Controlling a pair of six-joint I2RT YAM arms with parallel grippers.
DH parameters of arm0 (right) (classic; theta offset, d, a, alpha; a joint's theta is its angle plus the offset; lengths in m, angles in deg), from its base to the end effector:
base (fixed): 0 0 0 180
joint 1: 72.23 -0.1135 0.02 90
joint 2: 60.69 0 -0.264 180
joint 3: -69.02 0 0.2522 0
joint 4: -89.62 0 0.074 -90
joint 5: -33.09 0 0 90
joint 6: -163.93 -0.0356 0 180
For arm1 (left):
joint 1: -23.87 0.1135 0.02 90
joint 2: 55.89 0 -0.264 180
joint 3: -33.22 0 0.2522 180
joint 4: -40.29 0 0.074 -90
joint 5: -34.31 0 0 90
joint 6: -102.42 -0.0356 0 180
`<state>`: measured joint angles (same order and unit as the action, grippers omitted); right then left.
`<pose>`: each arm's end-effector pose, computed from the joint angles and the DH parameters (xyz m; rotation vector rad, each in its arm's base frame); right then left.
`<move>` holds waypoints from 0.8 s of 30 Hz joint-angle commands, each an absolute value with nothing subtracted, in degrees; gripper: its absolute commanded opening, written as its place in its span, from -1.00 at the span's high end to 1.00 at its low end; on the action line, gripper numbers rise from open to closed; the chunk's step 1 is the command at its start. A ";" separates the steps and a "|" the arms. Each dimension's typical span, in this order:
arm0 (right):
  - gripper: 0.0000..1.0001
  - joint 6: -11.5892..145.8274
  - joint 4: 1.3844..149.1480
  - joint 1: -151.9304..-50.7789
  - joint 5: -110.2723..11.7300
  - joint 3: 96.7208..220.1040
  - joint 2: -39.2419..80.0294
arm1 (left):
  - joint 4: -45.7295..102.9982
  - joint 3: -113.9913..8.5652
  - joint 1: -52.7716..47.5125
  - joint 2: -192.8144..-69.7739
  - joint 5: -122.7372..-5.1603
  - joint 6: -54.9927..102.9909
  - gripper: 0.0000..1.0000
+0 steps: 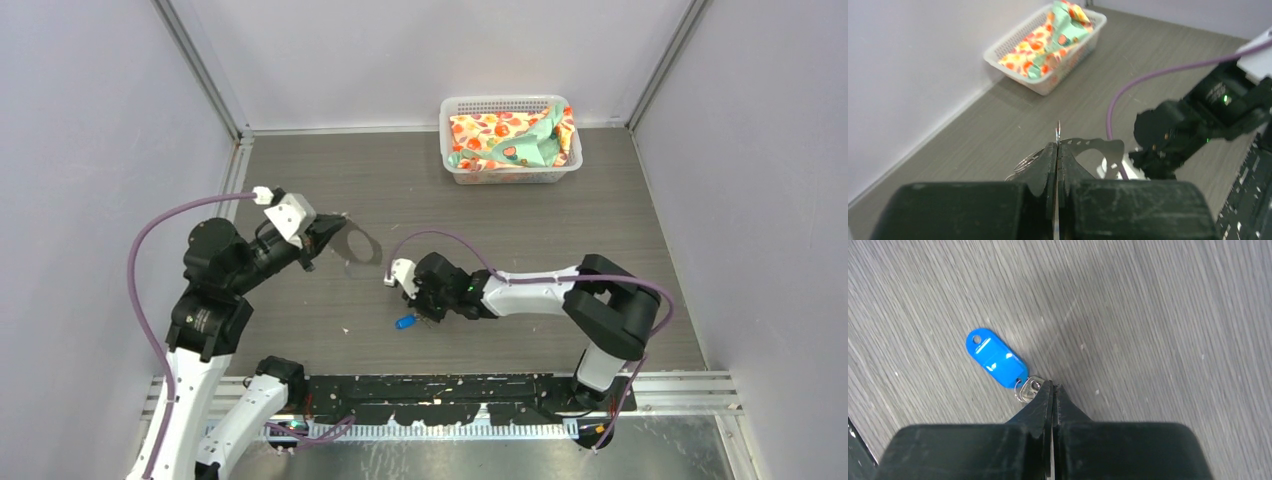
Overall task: Put the keys on the keyring
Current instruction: Move the key to the center of the board.
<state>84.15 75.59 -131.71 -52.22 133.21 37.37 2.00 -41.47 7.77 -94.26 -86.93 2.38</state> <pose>0.1701 0.2942 0.1531 -1.4391 1.9988 0.4867 0.1107 -0.0512 0.4232 0.7674 1.4320 -0.5180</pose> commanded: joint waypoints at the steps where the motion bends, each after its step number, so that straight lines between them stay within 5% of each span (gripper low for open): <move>1: 0.83 81.22 78.05 -131.79 -57.67 129.73 31.58 | -0.05 -38.34 7.91 -93.99 -95.17 -1.31 0.99; 9: -0.12 79.01 78.43 -131.04 -65.34 125.86 21.04 | -8.55 -34.69 7.93 -93.74 -106.58 -9.95 0.99; 11: -0.94 77.72 79.43 -130.98 -66.84 124.47 16.92 | -10.55 -34.23 7.93 -93.73 -108.13 -12.04 0.99; 18: -1.00 58.89 94.38 -127.80 -72.47 112.11 7.14 | -12.40 -30.61 7.96 -90.32 -109.30 -14.29 0.99; 24: -1.00 61.04 92.83 -128.14 -65.68 110.50 7.07 | -3.79 -26.62 7.96 -87.63 -93.99 -6.09 1.00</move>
<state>64.00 88.59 -127.47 -67.20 110.66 7.34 -10.79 -27.77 7.77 -88.79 -102.71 -10.08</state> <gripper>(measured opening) 0.997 0.007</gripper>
